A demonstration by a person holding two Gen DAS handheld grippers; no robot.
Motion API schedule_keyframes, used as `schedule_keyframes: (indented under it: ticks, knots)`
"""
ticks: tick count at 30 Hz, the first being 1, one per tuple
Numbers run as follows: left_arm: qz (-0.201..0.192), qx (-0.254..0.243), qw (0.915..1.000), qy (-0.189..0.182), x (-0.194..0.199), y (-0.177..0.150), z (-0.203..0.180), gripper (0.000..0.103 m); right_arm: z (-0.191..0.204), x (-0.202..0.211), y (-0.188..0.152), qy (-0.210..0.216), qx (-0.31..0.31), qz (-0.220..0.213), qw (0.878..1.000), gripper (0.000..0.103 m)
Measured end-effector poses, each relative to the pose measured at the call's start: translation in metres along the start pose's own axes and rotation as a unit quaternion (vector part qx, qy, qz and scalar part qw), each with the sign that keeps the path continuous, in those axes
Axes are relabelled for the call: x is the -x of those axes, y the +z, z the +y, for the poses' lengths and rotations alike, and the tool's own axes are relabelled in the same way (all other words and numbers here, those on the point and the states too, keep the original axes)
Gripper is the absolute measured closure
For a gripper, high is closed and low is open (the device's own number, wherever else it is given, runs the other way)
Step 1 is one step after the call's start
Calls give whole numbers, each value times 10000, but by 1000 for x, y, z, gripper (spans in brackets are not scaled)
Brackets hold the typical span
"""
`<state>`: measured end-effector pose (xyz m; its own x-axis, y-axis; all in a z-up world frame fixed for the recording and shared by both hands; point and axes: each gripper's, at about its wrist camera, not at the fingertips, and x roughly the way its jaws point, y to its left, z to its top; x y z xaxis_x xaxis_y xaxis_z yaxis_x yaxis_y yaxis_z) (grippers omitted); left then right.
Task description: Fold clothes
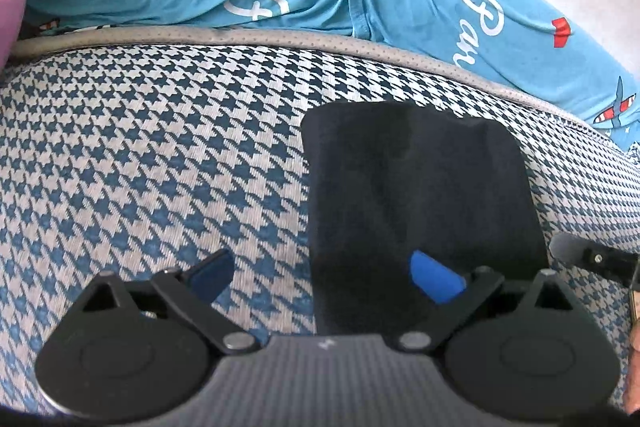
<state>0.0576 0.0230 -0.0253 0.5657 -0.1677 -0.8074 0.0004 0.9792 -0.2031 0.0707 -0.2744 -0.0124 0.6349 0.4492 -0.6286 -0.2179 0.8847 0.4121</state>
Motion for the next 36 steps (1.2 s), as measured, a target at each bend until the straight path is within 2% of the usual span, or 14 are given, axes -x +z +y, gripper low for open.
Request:
schedule_keyframes:
  ticks: [8,14,20,22,24,25,30,36]
  knots:
    - [236,-323,9986,-333,-20,0,4,3,-4,-11,6,-26,-188,-58,9998,24]
    - [249,-696,9957,-549,-27,-1,-2,3,-10,-20,9,49,-417,85,9991,26]
    - [220,-1102,9908,-758,-37,1,-5,0,-5,-33,9,101,-271,199,9994,36]
    - [202,-1217,9890,-819,-38,1,-6,0,-3,-36,10,152,-204,198,9995,42]
    - [188,-1251,9878,-904,-39,2,-6,0,-1,-40,11,264,-148,211,9993,55]
    - [191,-1269,9872,-947,-40,3,-6,0,0,-42,11,315,-122,226,9992,58]
    - [195,-1371,9836,-1154,-44,5,-9,0,1,-50,14,449,-137,231,9986,60]
    - [142,-1406,9830,-1173,-50,6,-13,1,0,-52,16,555,-100,223,9982,65]
